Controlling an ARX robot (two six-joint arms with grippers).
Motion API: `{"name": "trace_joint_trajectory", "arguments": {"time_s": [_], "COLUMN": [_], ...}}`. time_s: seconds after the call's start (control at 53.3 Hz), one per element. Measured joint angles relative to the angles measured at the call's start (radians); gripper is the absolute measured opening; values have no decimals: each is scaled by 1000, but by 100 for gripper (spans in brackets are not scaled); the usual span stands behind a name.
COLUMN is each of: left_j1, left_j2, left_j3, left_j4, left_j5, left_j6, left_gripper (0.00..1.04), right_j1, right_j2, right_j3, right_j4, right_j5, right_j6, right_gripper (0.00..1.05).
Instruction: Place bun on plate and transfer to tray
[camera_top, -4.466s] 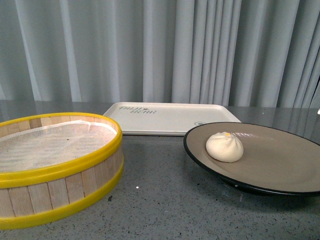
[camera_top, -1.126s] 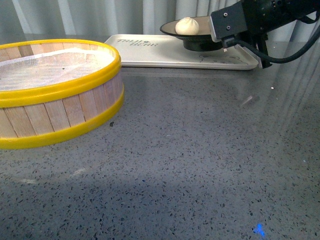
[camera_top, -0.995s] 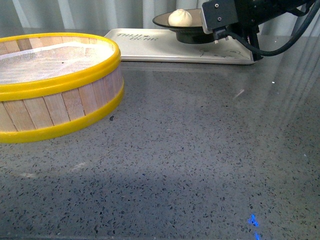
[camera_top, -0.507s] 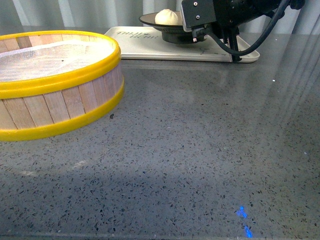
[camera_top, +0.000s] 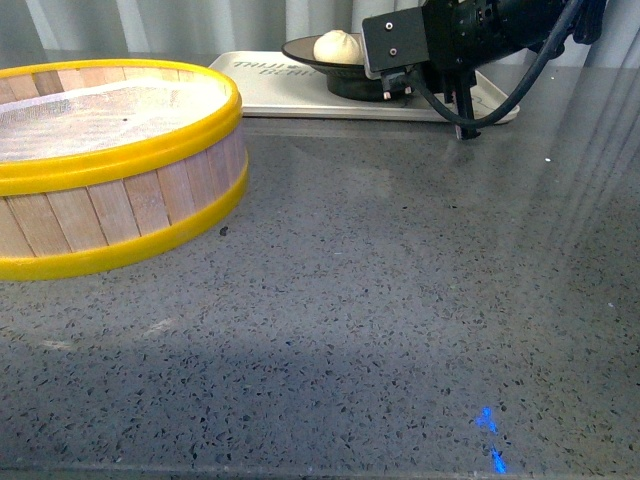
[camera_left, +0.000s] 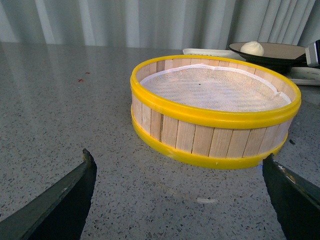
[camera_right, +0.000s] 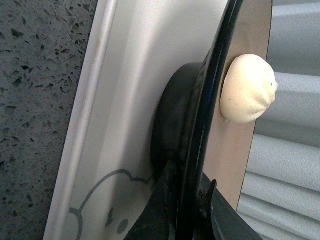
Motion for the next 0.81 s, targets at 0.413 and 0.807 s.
{"name": "trace_joint_trajectory", "arguments": {"time_s": [0.413,0.807], "left_j1": [0,0], "left_j2": [0,0], "left_j3": [0,0], "left_j4": [0,0], "left_j5": [0,0], "left_j6": [0,0], "left_gripper": [98,98], "right_j1": [32,62], "right_j2": [-81,-485], "right_j3": [-114,-524], "right_j4": [147,484], "right_j5": [-12,53], "right_j6": [54,396], "right_gripper": [69,96]}}
